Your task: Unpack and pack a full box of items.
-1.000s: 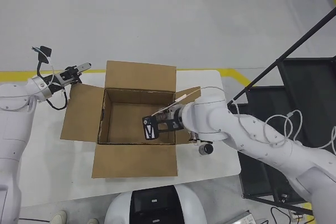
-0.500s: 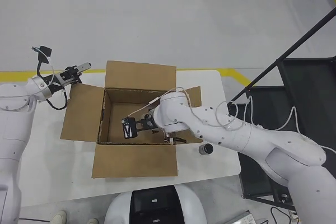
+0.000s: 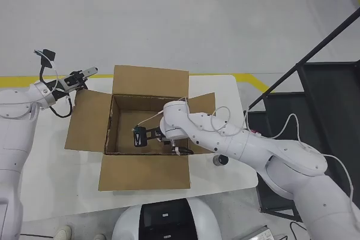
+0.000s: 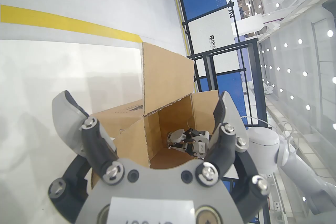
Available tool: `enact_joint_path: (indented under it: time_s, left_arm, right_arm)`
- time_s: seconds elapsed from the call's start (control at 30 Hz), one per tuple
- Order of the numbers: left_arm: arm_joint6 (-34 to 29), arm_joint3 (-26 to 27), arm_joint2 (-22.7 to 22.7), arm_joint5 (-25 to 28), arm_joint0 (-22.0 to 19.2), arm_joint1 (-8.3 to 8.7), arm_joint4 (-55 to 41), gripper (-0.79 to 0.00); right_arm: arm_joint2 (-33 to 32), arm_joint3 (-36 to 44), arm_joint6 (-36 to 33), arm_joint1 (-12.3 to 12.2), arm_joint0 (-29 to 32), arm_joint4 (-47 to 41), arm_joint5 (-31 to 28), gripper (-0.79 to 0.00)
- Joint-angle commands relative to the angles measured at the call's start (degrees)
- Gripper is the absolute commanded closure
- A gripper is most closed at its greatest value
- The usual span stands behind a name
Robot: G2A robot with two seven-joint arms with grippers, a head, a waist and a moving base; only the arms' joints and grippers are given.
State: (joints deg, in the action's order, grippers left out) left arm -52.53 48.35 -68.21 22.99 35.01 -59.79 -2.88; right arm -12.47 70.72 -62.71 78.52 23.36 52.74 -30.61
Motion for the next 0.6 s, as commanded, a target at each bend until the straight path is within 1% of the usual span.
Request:
enact_joint_path:
  time_s: [0.0,0.13,0.17,0.2,0.23,0.27,0.3,0.57]
  left_arm:
    - [0.0,0.0,0.0,0.0,0.0,0.0,-0.03,-0.785]
    - [0.0,0.0,0.0,0.0,0.0,0.0,-0.03,-0.785]
    - [0.0,0.0,0.0,0.0,0.0,0.0,-0.03,-0.785]
    - [0.0,0.0,0.0,0.0,0.0,0.0,-0.03,-0.785]
    - [0.0,0.0,0.0,0.0,0.0,0.0,-0.03,-0.785]
    - [0.0,0.0,0.0,0.0,0.0,0.0,-0.03,-0.785]
    - [0.0,0.0,0.0,0.0,0.0,0.0,-0.03,-0.785]
    - [0.0,0.0,0.0,0.0,0.0,0.0,-0.03,-0.785]
  right_arm:
    - [0.1,-1.11,0.29,0.64,0.02,0.06,-0.54,0.0]
    - [0.13,-3.29,0.99,1.88,0.07,0.41,-1.17,0.0]
    - [0.12,-3.77,1.13,2.16,0.07,0.54,-1.28,-0.132]
    - [0.11,-4.35,1.3,2.43,0.09,0.65,-1.43,-0.326]
    - [0.08,-4.85,1.47,2.7,0.06,0.79,-1.59,-0.449]
    - [0.02,-5.31,1.63,2.96,0.04,0.9,-1.67,-0.733]
    - [-0.04,-5.7,1.74,3.2,0.04,1.02,-1.76,-0.785]
    - [-1.17,-8.11,3.52,4.5,-0.08,1.73,-2.79,-0.785]
